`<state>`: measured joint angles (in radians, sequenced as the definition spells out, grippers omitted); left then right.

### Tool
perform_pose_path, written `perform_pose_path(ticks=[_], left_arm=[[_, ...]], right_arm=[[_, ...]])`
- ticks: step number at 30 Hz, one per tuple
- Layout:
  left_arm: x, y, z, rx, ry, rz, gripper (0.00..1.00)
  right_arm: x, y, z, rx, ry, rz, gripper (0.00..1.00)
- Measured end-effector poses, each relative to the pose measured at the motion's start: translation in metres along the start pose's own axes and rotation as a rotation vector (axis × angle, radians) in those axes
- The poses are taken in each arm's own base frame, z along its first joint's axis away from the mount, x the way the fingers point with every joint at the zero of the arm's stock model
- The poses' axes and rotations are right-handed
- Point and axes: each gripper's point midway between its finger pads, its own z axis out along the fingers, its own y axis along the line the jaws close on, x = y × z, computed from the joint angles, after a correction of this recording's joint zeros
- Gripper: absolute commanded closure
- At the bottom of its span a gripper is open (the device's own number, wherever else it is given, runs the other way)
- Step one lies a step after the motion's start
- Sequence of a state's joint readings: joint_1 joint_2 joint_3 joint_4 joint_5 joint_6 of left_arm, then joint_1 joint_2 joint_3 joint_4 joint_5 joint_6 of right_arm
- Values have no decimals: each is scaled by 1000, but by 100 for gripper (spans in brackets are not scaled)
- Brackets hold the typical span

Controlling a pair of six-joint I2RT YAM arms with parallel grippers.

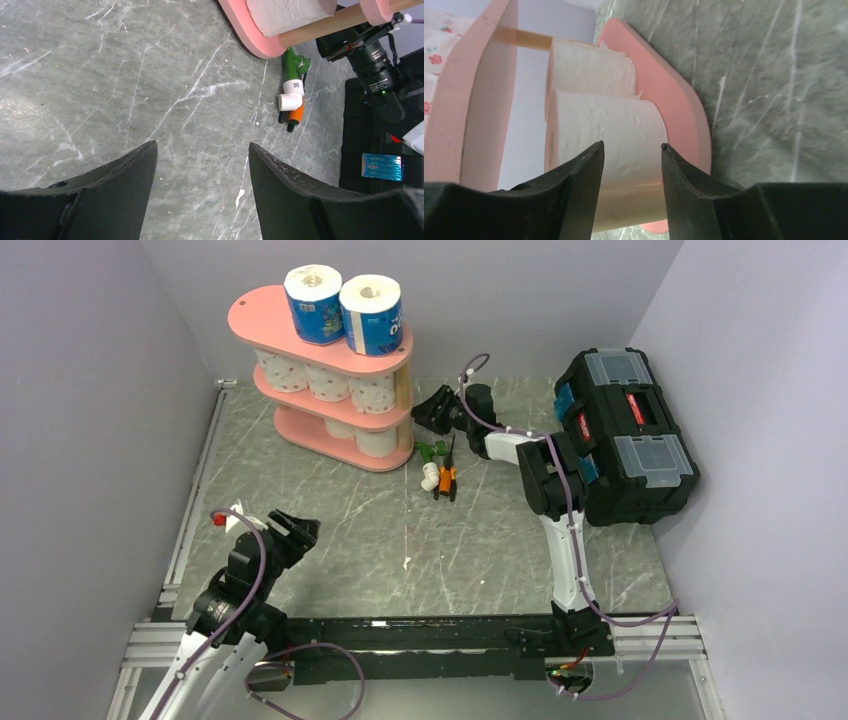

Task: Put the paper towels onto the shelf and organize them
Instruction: Adjust the shelf at the center of the board.

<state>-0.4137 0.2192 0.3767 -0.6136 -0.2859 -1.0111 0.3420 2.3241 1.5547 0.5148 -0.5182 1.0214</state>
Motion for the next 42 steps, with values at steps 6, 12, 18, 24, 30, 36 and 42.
perform_pose_path(ticks=[6,12,18,24,30,36,42], left_arm=[[-1,-2,0,12,-7,-4,28],[-1,-1,-1,20,-13,-8,28],[-3,-3,-4,40,-26,-15,28],[-3,-3,-5,40,-26,-15,28],[-5,-4,-7,53,-35,-19,28],[-2,0,-7,41,-27,-19,28],[2,6,-5,20,-13,-12,29]], right_arm=[[23,9,8,-4,42,-7,51],[32,9,12,14,45,-9,51],[33,6,14,35,35,-16,51],[34,5,17,53,23,-22,51],[41,7,20,54,27,-25,52],[65,15,25,45,62,-28,52],[99,14,26,52,111,-6,52]])
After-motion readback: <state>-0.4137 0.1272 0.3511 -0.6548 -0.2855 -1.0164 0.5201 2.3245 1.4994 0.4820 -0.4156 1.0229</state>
